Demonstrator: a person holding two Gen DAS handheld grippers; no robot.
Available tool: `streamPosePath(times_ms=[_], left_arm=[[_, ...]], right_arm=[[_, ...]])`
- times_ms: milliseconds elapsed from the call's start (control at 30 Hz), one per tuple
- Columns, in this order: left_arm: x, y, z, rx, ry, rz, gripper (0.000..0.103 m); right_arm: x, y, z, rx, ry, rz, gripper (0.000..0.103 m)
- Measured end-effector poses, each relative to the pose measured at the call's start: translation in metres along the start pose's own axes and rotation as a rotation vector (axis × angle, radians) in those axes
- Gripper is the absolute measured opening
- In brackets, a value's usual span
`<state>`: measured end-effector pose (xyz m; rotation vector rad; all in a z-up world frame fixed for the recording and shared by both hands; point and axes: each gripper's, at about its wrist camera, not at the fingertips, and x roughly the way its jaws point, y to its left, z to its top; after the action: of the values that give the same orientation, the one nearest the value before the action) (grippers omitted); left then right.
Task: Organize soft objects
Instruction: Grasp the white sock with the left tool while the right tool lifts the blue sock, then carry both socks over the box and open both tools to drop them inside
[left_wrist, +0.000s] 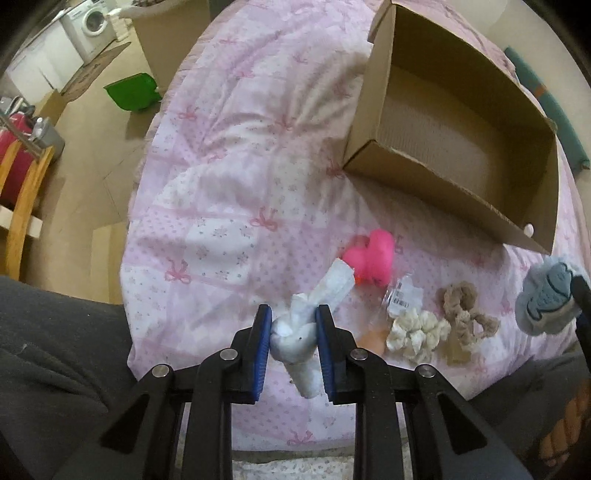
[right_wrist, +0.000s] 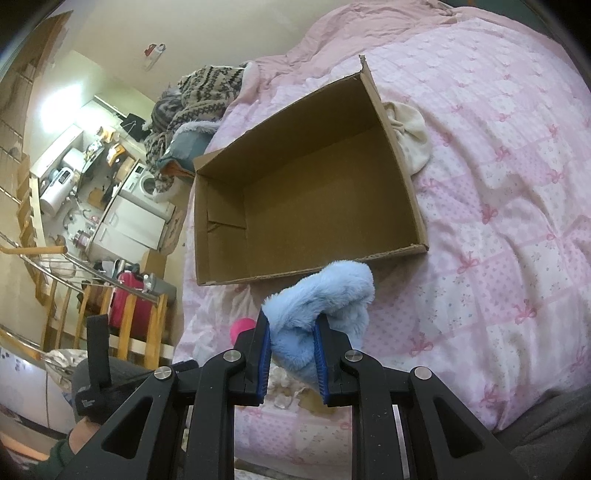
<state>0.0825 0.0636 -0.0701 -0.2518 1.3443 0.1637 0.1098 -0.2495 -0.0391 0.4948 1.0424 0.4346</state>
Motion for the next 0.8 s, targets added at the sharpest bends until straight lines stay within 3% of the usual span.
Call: streamPosePath(times_ms=[200, 533, 800], left_arm=[[-0.026, -0.009, 0.014, 0.042, -0.107, 0.012, 0.022], [-0.077, -0.039, 0.071, 0.100, -0.295, -0.026, 0.022], [-0.075, -0.077, 0.103, 0.181, -0.381, -0.019, 0.022]], right_arm=[[-0.008, 0.008, 0.006, -0.007, -0.026, -0.005, 0.022], [-0.024, 0.021, 0.044, -0.046, -0.124, 0.028, 0.022], [-0.016, 0.018, 0.085, -0.054, -0.181, 0.027, 0.022]])
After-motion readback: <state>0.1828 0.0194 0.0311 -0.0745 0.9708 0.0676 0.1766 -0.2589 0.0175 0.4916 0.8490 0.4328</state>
